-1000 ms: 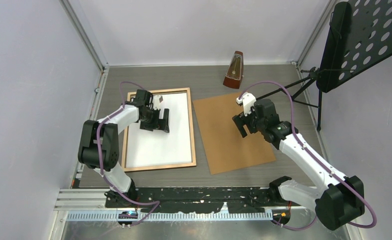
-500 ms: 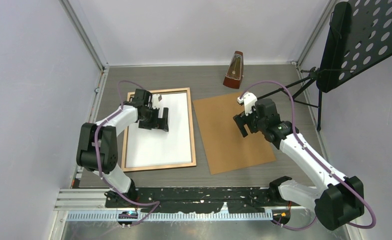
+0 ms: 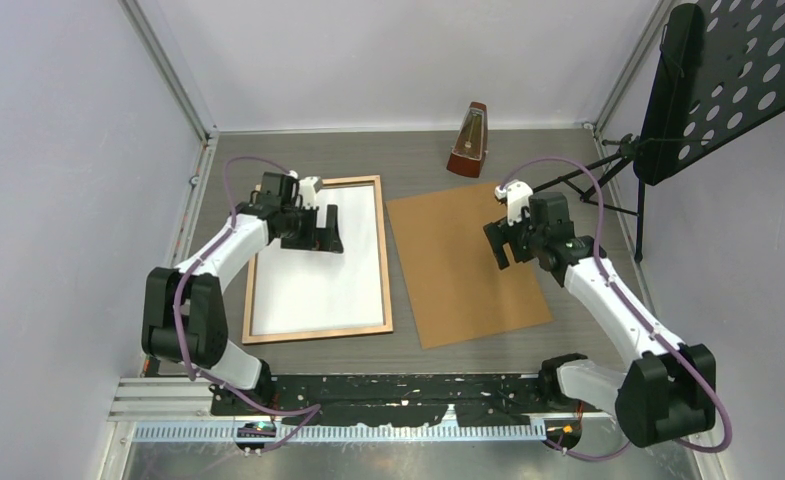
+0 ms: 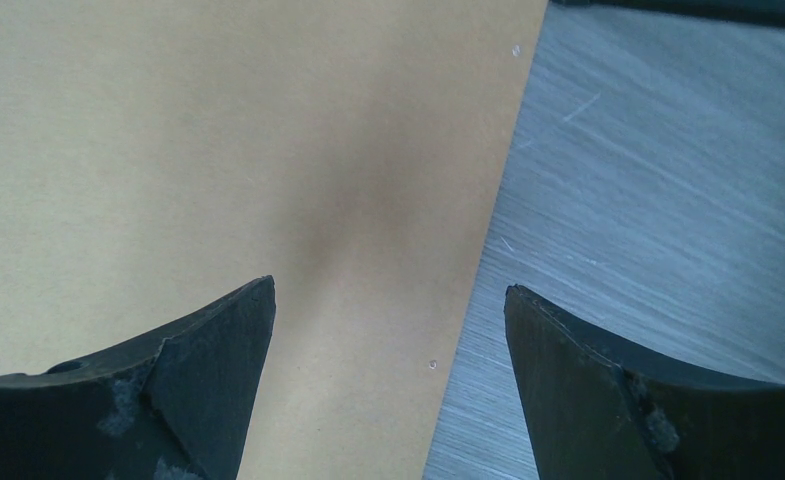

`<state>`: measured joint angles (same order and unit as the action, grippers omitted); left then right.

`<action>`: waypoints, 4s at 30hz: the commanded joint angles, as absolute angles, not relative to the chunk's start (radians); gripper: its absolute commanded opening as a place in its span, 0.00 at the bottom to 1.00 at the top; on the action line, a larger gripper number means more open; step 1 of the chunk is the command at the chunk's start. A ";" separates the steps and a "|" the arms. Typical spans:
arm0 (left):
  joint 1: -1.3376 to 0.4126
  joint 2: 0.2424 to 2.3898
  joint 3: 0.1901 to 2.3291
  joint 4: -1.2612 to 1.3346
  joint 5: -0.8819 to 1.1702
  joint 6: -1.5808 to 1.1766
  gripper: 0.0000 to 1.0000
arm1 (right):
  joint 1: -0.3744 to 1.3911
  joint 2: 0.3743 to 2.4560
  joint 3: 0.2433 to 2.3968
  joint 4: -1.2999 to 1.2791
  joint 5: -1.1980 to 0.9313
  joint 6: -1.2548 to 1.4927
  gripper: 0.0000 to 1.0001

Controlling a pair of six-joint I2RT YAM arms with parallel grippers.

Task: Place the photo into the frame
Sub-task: Turn over the photo from the photo frame, then turn over the photo frame item at the center of the board.

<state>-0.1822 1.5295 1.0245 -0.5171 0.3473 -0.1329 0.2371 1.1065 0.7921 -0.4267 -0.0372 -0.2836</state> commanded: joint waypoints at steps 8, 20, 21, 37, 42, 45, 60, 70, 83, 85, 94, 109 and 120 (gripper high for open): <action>-0.413 1.517 1.147 -0.424 0.504 -0.261 1.00 | 0.089 1.313 0.803 -0.436 -0.120 -0.360 0.90; -0.625 1.722 1.340 -0.479 0.459 -0.444 0.95 | -0.091 1.493 0.884 -0.452 -0.304 -0.348 0.88; -0.638 1.731 1.343 -0.475 0.459 -0.457 0.95 | -0.106 1.500 0.889 -0.455 -0.327 -0.343 0.88; -0.739 1.862 1.375 -0.536 0.284 -0.617 0.97 | -0.183 1.641 0.935 -0.459 -0.466 -0.318 0.86; -0.776 1.867 1.386 -0.544 0.225 -0.644 0.99 | -0.186 1.667 0.957 -0.473 -0.501 -0.312 0.86; -0.780 1.878 1.391 -0.546 0.209 -0.657 0.99 | -0.187 1.685 0.969 -0.478 -0.519 -0.310 0.86; -0.806 1.935 1.377 -0.541 0.168 -0.703 1.00 | -0.188 1.739 1.003 -0.491 -0.578 -0.305 0.85; -0.815 1.991 1.388 -0.538 0.187 -0.716 1.00 | -0.188 1.776 1.032 -0.498 -0.612 -0.305 0.85; -0.815 1.993 1.366 -0.486 0.234 -0.726 1.00 | -0.176 1.866 1.108 -0.612 -0.772 -0.355 0.76; -0.815 1.993 1.373 -0.485 0.243 -0.724 1.00 | -0.166 1.842 1.099 -0.626 -0.785 -0.367 0.75; -0.814 1.985 1.403 -0.476 0.250 -0.683 1.00 | -0.114 1.703 1.093 -0.661 -0.760 -0.376 0.74; -0.798 1.963 1.397 -0.433 0.300 -0.669 1.00 | 0.000 1.491 1.128 -0.717 -0.701 -0.320 0.73; -0.792 1.949 1.393 -0.395 0.351 -0.668 0.99 | 0.045 1.331 1.229 -0.807 -0.744 -0.270 0.72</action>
<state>-0.7788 1.9667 1.3777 -0.5686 0.2729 -0.6762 -0.0006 1.3956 1.1744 -0.6910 -0.5724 -0.3359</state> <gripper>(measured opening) 0.994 0.727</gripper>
